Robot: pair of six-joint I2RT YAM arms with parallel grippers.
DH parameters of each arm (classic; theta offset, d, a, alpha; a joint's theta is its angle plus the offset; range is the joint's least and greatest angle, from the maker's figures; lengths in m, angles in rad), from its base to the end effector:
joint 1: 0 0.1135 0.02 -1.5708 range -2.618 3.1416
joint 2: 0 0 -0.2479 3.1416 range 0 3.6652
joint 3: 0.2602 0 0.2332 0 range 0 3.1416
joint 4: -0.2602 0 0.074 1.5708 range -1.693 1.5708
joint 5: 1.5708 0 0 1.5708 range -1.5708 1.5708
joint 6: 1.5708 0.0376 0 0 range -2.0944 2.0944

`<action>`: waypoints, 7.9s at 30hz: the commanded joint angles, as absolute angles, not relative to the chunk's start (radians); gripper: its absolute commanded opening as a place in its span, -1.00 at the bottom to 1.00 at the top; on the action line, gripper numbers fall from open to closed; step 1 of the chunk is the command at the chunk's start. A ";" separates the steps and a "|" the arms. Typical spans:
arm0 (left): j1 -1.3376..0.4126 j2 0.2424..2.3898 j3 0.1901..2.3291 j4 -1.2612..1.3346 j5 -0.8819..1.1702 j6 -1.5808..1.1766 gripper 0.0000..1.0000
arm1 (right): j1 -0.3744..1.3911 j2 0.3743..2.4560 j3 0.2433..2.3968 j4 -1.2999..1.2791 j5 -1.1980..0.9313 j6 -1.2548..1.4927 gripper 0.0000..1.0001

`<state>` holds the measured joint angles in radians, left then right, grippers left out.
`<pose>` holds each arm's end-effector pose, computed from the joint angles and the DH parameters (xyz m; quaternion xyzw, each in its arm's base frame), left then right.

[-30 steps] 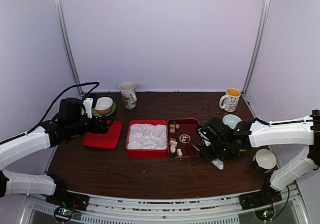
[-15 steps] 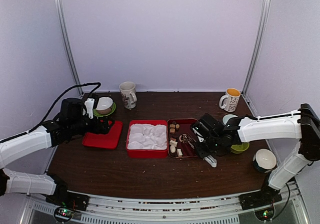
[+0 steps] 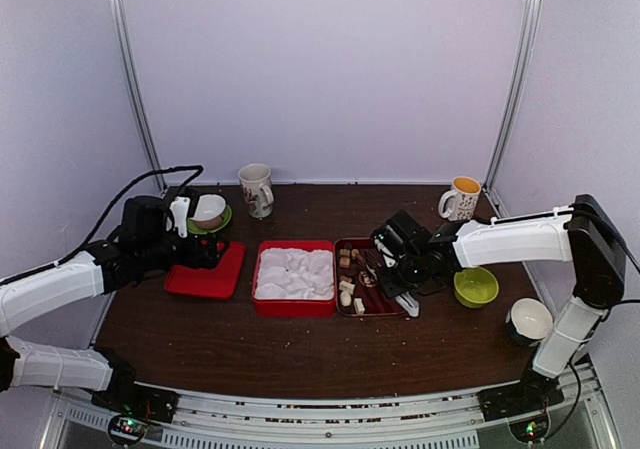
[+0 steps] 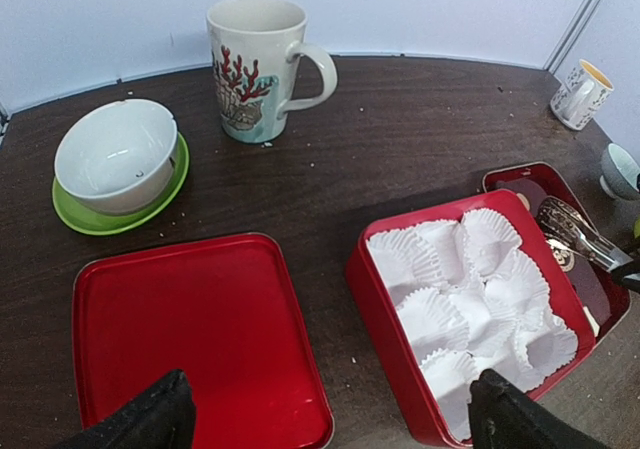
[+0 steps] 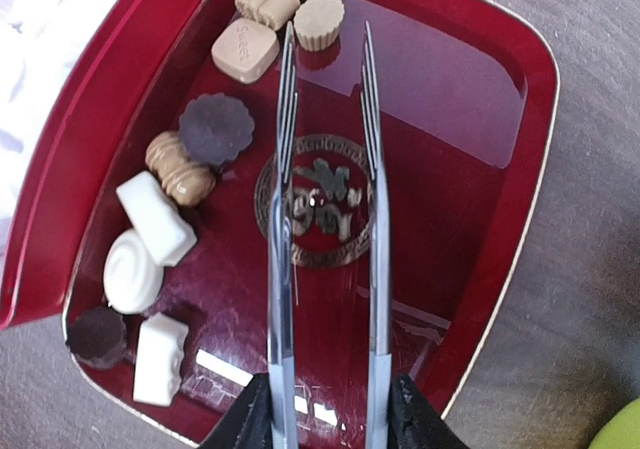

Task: Pack the chocolate
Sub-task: Pick up the fake chocolate from the plate, then place the fake chocolate in the empty pocket of the box, then pick up the fake chocolate from the plate.

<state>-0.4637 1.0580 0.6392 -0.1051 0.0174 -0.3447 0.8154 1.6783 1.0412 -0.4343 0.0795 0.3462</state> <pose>0.2012 -0.1013 0.2369 0.0558 0.8643 -0.2035 0.4566 0.2194 0.2286 0.1763 -0.2155 0.9440 0.1033 0.2276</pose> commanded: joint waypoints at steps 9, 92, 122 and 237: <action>-0.377 1.078 0.663 -0.008 0.043 -0.388 0.96 | 0.771 1.762 1.156 -0.393 0.049 0.283 -0.27; -0.007 1.355 0.493 0.638 -0.224 0.022 0.96 | 0.772 1.495 1.053 -0.362 -0.340 0.156 -0.50; 0.011 1.410 0.298 1.050 -0.064 0.084 0.96 | 0.791 1.748 1.291 -0.404 -0.207 0.160 -0.48; 0.010 1.422 0.312 1.045 -0.106 0.067 0.96 | 0.801 1.303 0.747 -0.399 -0.180 0.209 -0.30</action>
